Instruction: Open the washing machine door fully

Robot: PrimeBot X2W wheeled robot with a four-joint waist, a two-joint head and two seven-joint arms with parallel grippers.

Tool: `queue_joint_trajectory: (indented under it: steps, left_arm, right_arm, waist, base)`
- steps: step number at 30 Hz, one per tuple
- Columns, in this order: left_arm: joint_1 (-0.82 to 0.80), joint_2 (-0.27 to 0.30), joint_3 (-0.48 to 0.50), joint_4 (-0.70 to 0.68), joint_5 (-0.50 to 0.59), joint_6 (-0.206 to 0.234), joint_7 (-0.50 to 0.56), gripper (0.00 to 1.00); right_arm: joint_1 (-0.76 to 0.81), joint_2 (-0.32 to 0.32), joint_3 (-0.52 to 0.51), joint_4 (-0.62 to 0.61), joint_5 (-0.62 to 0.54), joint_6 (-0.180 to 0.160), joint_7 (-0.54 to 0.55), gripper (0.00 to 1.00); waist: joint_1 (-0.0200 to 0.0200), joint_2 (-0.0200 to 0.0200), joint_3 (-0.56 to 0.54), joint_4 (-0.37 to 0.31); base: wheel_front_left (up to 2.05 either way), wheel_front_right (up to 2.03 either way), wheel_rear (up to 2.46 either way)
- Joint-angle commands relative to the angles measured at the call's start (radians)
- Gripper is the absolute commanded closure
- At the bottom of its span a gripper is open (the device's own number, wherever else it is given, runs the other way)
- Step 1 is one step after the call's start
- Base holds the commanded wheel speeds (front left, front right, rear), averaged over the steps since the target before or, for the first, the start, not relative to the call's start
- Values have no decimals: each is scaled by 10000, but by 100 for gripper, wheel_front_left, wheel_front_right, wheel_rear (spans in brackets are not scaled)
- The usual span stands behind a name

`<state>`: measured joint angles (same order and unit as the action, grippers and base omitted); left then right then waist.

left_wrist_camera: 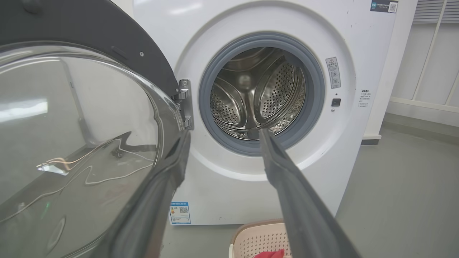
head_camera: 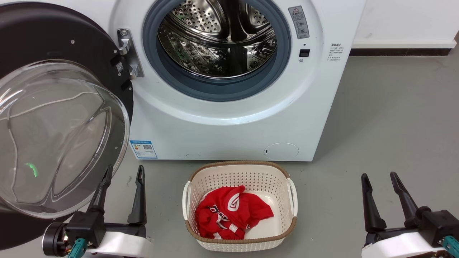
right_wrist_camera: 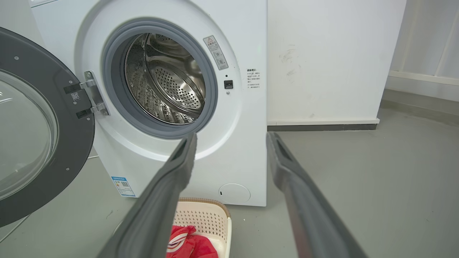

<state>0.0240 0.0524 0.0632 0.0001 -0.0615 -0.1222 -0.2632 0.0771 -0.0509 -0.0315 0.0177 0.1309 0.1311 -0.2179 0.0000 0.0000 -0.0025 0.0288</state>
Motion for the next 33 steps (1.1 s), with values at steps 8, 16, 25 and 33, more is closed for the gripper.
queue_joint_trajectory:
  steps: [8,16,25,33]
  left_arm:
    - [25,-12,-70,68,47,-18,-21,0]
    - [110,-17,-65,278,-58,-8,6,100]
    - [-136,-17,60,608,-1945,-17,520,100]
    - [-255,-16,86,774,-3479,-26,860,100]
  right_arm:
    - [-70,15,51,105,49,-7,-44,0]
    - [0,2,82,330,31,0,-15,100]
    - [-199,-95,108,513,1966,0,278,100]
    - [-414,-168,109,722,3505,-1,539,100]
  waist:
    - [0,0,32,-2]
    - [0,0,31,-27]
    - [0,0,32,-45]
    - [0,0,34,-62]
  base:
    - [0,0,0]
    - [0,0,0]
    - [0,0,0]
    - [0,0,0]
